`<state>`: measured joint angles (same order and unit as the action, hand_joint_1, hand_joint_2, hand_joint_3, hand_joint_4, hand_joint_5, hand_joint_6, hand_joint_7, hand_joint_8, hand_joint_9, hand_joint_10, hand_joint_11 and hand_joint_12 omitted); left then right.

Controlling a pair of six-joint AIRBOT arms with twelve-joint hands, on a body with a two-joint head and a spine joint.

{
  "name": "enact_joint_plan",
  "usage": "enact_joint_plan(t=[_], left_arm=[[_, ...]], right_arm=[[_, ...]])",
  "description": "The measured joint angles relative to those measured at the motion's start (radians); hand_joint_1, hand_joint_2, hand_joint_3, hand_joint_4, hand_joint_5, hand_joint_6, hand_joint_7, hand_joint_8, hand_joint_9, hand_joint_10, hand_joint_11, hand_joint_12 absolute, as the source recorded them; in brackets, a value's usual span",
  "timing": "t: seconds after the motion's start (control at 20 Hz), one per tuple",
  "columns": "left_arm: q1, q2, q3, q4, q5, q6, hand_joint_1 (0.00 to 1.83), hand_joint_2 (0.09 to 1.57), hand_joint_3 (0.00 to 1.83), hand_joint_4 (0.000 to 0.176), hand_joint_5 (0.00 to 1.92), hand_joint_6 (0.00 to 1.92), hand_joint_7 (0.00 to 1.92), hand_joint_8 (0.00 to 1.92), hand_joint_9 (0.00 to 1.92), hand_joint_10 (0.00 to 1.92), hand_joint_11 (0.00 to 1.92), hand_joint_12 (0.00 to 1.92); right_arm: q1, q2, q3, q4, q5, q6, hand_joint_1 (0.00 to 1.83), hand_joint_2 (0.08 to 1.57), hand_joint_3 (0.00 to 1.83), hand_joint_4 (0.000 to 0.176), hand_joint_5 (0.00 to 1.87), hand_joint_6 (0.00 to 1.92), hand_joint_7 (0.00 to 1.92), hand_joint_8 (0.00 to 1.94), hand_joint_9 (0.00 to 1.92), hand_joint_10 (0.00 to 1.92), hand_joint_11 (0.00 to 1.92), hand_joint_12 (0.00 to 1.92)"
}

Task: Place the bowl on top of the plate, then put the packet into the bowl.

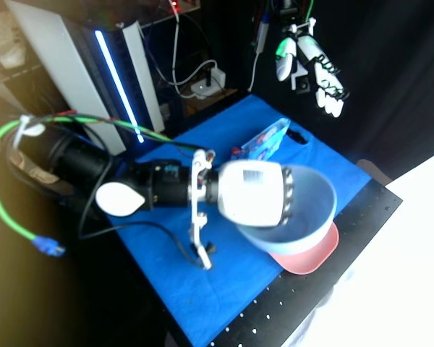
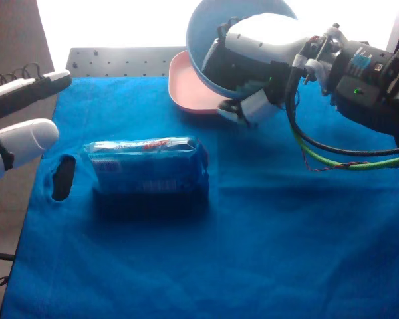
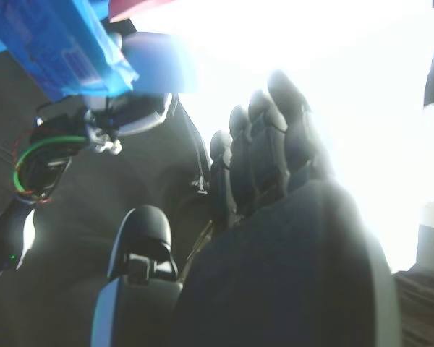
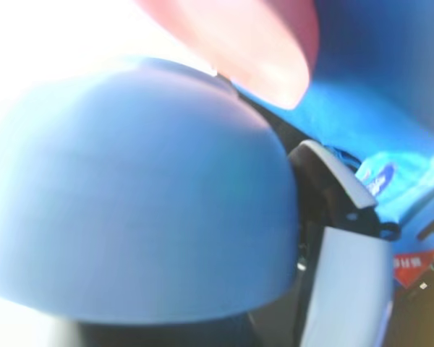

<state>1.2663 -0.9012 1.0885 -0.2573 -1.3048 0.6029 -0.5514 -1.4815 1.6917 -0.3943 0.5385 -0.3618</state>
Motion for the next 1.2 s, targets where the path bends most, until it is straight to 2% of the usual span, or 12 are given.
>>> enact_joint_plan(t=[0.05, 0.2, 0.25, 0.3, 0.35, 0.55, 0.7, 0.75, 0.8, 0.95, 1.0, 1.2], left_arm=[[0.0, 0.0, 0.0, 0.001, 0.0, 0.0, 0.04, 1.31, 0.0, 0.072, 0.29, 0.0, 0.25, 0.0, 0.23, 0.0, 0.0, 0.68], [0.0, 0.0, 0.0, 0.0, 0.0, -0.001, 0.07, 1.31, 0.0, 0.079, 0.3, 0.0, 0.26, 0.0, 0.22, 0.01, 0.0, 0.61], [0.0, 0.0, 0.0, 0.0, 0.0, -0.001, 0.07, 1.31, 0.0, 0.079, 0.3, 0.0, 0.26, 0.0, 0.22, 0.01, 0.0, 0.61], [0.0, 0.0, 0.0, -0.001, 0.0, -0.001, 0.08, 1.3, 0.0, 0.079, 0.3, 0.0, 0.27, 0.0, 0.22, 0.0, 0.0, 0.61], [0.0, 0.0, 0.0, 0.0, 0.0, -0.001, 0.08, 1.31, 0.0, 0.071, 0.3, 0.0, 0.28, 0.0, 0.23, 0.01, 0.0, 0.63], [0.0, -0.001, 0.0, 0.0, 0.0, -0.002, 0.04, 1.3, 0.0, 0.078, 0.31, 0.0, 0.28, 0.0, 0.23, 0.0, 0.0, 0.63], [0.0, -0.001, 0.0, 0.0, -0.001, -0.002, 0.03, 1.32, 0.0, 0.065, 0.3, 0.0, 0.27, 0.0, 0.23, 0.0, 0.0, 0.6], [0.0, -0.001, 0.0, 0.0, -0.001, -0.002, 0.04, 1.31, 0.0, 0.07, 0.3, 0.0, 0.27, 0.0, 0.24, 0.0, 0.0, 0.63], [0.0, -0.001, 0.0, 0.0, -0.001, -0.002, 0.04, 1.31, 0.0, 0.076, 0.29, 0.0, 0.27, 0.0, 0.23, 0.0, 0.0, 0.64], [0.0, -0.001, 0.0, 0.0, -0.001, -0.004, 0.06, 1.31, 0.0, 0.073, 0.29, 0.0, 0.26, 0.0, 0.23, 0.0, 0.0, 0.64], [0.0, -0.001, -0.001, -0.001, -0.001, -0.005, 0.07, 1.31, 0.0, 0.079, 0.29, 0.0, 0.27, 0.0, 0.23, 0.0, 0.0, 0.63], [0.0, -0.001, -0.001, -0.005, -0.001, -0.005, 0.1, 1.29, 0.0, 0.071, 0.29, 0.0, 0.27, 0.0, 0.23, 0.0, 0.0, 0.66]], right_arm=[[0.0, 0.0, 0.0, -0.002, -0.008, 0.001, 1.33, 1.22, 0.69, 0.0, 1.08, 1.36, 1.21, 1.43, 1.2, 1.59, 0.99, 1.76], [0.0, 0.0, 0.002, -0.005, -0.013, 0.001, 1.29, 1.42, 0.03, 0.0, 1.01, 0.46, 1.12, 0.74, 1.06, 1.1, 0.9, 1.5], [0.002, 0.0, 0.002, -0.006, -0.014, 0.001, 1.29, 1.42, 0.03, 0.0, 1.01, 0.46, 1.12, 0.74, 1.06, 1.1, 0.9, 1.5], [0.002, 0.0, 0.002, -0.007, -0.011, 0.001, 1.25, 1.22, 0.05, 0.0, 0.82, 0.97, 0.98, 1.15, 1.04, 0.99, 0.88, 1.38], [0.006, -0.001, 0.002, -0.007, -0.012, 0.003, 1.22, 1.25, 0.0, 0.0, 0.69, 1.2, 0.84, 1.45, 0.95, 1.11, 0.84, 1.44], [0.006, -0.001, 0.002, -0.011, -0.013, 0.005, 1.2, 1.28, 0.0, 0.0, 0.61, 1.26, 0.78, 1.57, 0.89, 1.15, 0.77, 1.45], [0.006, -0.001, 0.002, -0.018, -0.014, 0.017, 1.18, 1.31, 0.0, 0.0, 0.53, 1.43, 0.78, 1.52, 0.84, 0.91, 0.58, 1.35], [0.006, -0.001, -0.002, -0.018, -0.014, 0.019, 1.26, 1.3, 0.0, 0.0, 0.56, 0.71, 0.67, 1.5, 0.83, 0.73, 0.45, 1.31], [0.006, -0.001, -0.006, -0.018, -0.014, 0.021, 1.27, 1.3, 0.0, 0.0, 0.62, 0.3, 0.65, 1.52, 0.82, 0.72, 0.43, 1.33], [0.006, 0.0, -0.026, -0.037, -0.021, 0.021, 1.25, 1.33, 0.0, 0.0, 0.63, 0.04, 0.59, 1.59, 0.77, 0.57, 0.39, 1.29], [0.006, 0.008, -0.04, -0.047, -0.019, 0.023, 0.85, 1.42, 0.0, 0.0, 0.48, 0.0, 0.63, 0.24, 0.76, 0.23, 0.36, 1.1], [0.006, 0.043, -0.063, -0.064, -0.012, 0.024, 0.85, 1.37, 0.0, 0.017, 0.31, 0.0, 0.45, 0.0, 0.6, 0.01, 0.37, 0.84]])
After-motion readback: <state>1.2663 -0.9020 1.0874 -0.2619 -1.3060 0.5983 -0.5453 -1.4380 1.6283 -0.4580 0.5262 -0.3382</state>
